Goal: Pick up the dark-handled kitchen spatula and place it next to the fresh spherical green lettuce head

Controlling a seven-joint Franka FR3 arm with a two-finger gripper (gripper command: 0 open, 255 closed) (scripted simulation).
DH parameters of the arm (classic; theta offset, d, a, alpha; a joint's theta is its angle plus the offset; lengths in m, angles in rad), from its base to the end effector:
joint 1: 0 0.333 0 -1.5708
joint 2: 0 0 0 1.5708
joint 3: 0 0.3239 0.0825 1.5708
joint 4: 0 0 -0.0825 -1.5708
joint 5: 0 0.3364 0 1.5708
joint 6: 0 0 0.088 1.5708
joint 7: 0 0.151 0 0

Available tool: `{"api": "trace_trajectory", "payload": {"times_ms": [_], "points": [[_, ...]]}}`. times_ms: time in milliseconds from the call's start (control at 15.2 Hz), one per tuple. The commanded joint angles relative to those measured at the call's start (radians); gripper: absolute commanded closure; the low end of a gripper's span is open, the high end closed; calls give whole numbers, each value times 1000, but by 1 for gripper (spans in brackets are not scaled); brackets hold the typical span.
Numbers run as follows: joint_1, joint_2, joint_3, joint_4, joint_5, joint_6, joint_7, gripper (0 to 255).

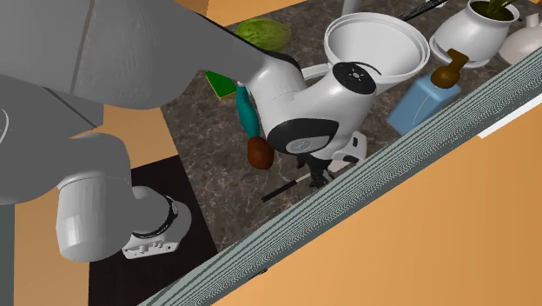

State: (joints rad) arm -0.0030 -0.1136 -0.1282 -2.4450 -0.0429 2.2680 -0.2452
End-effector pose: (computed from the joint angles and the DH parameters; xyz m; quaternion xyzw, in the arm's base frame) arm 0.4202 -0.0577 0.3354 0.9969 0.0718 -0.0331 0.0026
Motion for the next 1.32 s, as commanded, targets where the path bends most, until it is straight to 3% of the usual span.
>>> {"api": "trace_trajectory", "payload": {"times_ms": [0, 528, 1254], "points": [[0, 0, 0, 0, 0, 0, 0, 255], [0, 0, 0, 0, 0, 0, 0, 255], [0, -87, 5, 71, -7, -158, 4, 255]]}}
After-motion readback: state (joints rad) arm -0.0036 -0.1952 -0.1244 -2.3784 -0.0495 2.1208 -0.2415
